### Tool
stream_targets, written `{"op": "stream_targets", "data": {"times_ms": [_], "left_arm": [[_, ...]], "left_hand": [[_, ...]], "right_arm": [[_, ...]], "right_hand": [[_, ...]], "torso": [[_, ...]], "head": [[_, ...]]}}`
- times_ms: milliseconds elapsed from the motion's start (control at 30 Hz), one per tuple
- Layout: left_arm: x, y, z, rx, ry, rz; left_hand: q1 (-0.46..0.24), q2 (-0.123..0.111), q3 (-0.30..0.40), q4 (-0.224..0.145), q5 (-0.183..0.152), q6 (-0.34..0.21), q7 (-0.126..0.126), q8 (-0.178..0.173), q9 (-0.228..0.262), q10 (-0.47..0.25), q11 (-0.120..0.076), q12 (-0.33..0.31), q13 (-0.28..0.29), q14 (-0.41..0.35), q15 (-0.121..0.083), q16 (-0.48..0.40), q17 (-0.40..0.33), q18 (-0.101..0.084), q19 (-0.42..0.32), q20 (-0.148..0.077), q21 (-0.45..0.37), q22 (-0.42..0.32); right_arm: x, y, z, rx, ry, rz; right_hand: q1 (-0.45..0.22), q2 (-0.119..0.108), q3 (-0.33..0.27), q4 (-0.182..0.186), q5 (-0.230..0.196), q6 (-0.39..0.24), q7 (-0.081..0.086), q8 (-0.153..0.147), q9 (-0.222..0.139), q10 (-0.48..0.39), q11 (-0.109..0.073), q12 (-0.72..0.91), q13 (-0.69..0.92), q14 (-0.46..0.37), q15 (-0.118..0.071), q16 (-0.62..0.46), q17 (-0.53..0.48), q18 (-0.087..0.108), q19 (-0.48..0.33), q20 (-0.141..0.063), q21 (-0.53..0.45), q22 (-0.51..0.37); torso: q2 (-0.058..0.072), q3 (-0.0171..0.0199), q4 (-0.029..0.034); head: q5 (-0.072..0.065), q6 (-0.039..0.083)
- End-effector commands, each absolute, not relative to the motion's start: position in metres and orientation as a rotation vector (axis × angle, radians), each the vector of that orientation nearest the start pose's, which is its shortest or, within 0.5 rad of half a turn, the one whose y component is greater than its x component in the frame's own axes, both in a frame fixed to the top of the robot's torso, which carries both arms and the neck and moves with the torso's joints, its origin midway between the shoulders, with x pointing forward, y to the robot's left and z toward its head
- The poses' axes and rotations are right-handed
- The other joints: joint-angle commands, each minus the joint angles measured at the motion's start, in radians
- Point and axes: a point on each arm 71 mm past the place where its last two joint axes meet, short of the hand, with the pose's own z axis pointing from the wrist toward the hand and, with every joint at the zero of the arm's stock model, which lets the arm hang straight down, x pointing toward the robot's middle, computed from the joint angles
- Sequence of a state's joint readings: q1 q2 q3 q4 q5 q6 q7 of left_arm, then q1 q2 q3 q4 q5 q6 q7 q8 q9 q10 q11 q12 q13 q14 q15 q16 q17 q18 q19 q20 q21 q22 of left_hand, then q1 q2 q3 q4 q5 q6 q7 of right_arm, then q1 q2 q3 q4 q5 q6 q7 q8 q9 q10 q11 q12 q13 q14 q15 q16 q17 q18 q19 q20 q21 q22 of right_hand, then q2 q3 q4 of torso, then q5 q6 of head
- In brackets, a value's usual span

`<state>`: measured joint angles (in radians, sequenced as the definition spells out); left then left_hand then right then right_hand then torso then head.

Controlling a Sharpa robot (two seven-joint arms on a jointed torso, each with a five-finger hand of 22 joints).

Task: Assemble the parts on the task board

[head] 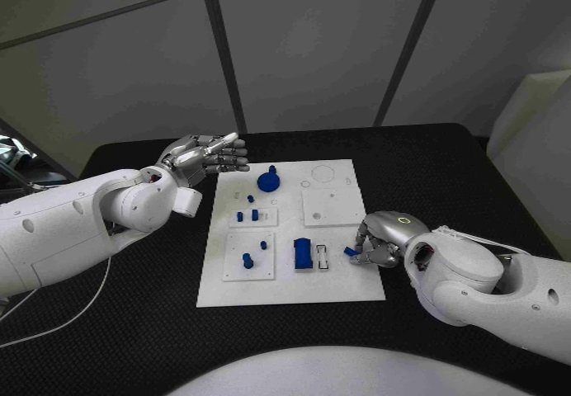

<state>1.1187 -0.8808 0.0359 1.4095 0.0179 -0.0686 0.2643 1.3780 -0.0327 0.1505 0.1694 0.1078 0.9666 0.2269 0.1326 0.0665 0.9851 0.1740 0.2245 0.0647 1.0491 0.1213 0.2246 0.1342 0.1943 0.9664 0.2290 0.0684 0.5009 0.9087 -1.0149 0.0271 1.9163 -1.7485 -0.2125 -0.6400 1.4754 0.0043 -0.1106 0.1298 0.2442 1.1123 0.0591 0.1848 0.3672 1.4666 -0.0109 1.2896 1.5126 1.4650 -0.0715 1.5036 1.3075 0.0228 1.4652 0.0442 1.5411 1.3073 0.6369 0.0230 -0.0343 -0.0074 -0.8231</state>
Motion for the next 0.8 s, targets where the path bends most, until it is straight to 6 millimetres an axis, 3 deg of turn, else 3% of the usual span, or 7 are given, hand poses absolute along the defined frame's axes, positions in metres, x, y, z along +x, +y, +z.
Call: {"op": "stream_targets", "data": {"times_ms": [33, 267, 567, 800], "left_arm": [[0.498, 0.251, -0.204, -1.233, 1.544, -1.609], [0.497, 0.251, -0.204, -1.234, 1.545, -1.608], [0.497, 0.251, -0.204, -1.234, 1.547, -1.609], [0.497, 0.251, -0.203, -1.233, 1.545, -1.609]], "left_hand": [[0.005, 0.003, -0.007, 0.000, 0.000, -0.003, -0.006, 0.004, 0.000, -0.005, -0.004, 0.003, 0.000, -0.002, 0.004, -0.007, 0.002, -0.012, -0.003, 0.004, 0.000, -0.002], [0.005, 0.003, -0.007, 0.000, 0.000, -0.003, -0.006, 0.004, 0.000, -0.005, -0.004, 0.003, 0.000, -0.002, 0.004, -0.007, 0.002, -0.012, -0.003, 0.004, 0.000, -0.002], [0.005, 0.003, -0.007, 0.000, 0.000, -0.003, -0.006, 0.004, 0.000, -0.005, -0.004, 0.003, 0.000, -0.002, 0.004, -0.007, 0.002, -0.012, -0.003, 0.004, 0.000, -0.002], [0.005, 0.003, -0.007, 0.000, 0.000, -0.003, -0.006, 0.004, 0.000, -0.005, -0.004, 0.003, 0.000, -0.002, 0.004, -0.007, 0.002, -0.012, -0.003, 0.004, 0.000, -0.002]], "right_arm": [[0.361, -0.200, -0.255, -0.048, 1.962, 0.290], [0.358, -0.198, -0.252, 0.117, 1.969, 0.374], [0.357, -0.194, -0.246, 0.345, 1.897, 0.519], [0.356, -0.187, -0.246, 0.397, 1.913, 0.571]], "right_hand": [[0.070, 0.070, 0.013, 0.001, 0.020, 0.010, 0.000, 0.000, 0.004, 0.013, -0.007, -0.001, -0.109, 0.084, -0.006, -0.001, 0.157, -0.015, 0.086, -0.007, 0.000, 0.250], [0.039, 0.052, 0.049, 0.012, 0.071, 0.013, 0.000, -0.009, 0.004, 0.015, -0.007, 0.000, -0.108, 0.085, -0.006, 0.000, 0.159, -0.016, 0.088, -0.007, 0.003, 0.252], [-0.009, 0.038, 0.082, 0.045, 0.076, 0.019, -0.001, -0.016, 0.004, 0.021, -0.008, 0.006, -0.103, 0.085, -0.007, 0.001, 0.162, -0.019, 0.095, -0.007, 0.014, 0.257], [-0.032, 0.020, 0.095, 0.061, 0.086, 0.022, -0.001, -0.021, 0.003, 0.022, -0.008, 0.006, -0.102, 0.085, -0.007, 0.001, 0.162, -0.019, 0.097, -0.008, 0.016, 0.257]], "torso": [[0.000, -0.0002, -0.0016], [0.001, -0.0004, 0.0001], [0.000, -0.0003, -0.0001], [0.001, 0.0003, -0.0014]], "head": [[0.000, 0.002], [0.000, 0.004], [0.003, 0.003], [0.005, 0.002]]}}
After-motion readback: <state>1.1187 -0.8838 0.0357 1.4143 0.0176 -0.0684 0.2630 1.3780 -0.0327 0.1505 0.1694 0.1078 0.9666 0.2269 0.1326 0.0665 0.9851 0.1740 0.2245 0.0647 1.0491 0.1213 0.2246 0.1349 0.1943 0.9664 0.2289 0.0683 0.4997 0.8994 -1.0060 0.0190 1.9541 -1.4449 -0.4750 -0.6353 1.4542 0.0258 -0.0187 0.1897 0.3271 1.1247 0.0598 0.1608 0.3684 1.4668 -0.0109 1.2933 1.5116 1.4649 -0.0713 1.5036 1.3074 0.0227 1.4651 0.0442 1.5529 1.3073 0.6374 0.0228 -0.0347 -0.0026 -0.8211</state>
